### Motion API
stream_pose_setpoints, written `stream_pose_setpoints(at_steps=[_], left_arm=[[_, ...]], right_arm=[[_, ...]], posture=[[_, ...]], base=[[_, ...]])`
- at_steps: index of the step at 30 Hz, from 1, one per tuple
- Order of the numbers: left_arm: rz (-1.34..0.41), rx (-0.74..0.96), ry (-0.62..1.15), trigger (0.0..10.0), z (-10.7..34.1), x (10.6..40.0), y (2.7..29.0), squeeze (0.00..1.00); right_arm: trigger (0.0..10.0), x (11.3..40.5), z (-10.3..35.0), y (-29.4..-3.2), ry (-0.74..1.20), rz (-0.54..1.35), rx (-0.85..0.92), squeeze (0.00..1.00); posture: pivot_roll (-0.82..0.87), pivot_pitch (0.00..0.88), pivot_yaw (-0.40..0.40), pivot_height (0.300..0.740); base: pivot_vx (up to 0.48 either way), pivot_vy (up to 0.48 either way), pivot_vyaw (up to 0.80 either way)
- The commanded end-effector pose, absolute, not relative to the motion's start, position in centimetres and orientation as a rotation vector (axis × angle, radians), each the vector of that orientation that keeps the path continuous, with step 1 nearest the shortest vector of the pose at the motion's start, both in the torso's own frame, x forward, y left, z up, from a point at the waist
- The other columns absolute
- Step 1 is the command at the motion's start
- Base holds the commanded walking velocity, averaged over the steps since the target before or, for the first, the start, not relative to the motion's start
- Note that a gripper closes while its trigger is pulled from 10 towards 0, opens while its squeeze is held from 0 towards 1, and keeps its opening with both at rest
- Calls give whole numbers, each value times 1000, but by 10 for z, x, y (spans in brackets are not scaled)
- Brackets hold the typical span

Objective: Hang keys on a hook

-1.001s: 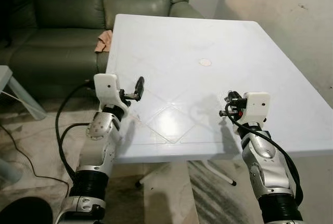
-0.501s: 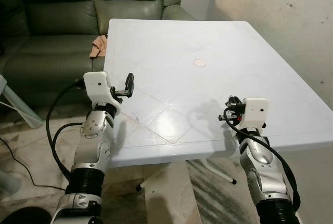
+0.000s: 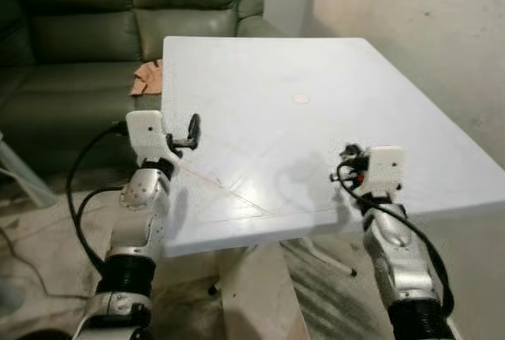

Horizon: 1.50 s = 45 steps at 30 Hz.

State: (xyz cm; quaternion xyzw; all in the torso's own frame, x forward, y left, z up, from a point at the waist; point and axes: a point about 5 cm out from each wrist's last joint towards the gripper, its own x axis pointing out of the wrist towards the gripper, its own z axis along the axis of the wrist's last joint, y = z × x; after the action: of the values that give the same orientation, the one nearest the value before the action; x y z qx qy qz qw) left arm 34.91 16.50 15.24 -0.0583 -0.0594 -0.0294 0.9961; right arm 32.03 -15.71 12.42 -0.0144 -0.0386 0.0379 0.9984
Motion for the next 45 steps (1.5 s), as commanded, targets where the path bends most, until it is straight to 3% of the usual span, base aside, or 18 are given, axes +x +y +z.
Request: stream_pose_setpoints(at_steps=[1, 45], left_arm=[[-93, -135, -122, 10000, 156, 351, 154, 0], [-100, -107, -96, 10000, 151, 344, 155, 0]], right_arm=[[10000, 321, 125, -167, -79, 53, -51, 0], [10000, 317, 123, -177, -71, 15, -71, 0]], posture=[[-30, 0, -23, 740], [-22, 2, -44, 740]], base=[[0, 0, -719], [0, 0, -719]])
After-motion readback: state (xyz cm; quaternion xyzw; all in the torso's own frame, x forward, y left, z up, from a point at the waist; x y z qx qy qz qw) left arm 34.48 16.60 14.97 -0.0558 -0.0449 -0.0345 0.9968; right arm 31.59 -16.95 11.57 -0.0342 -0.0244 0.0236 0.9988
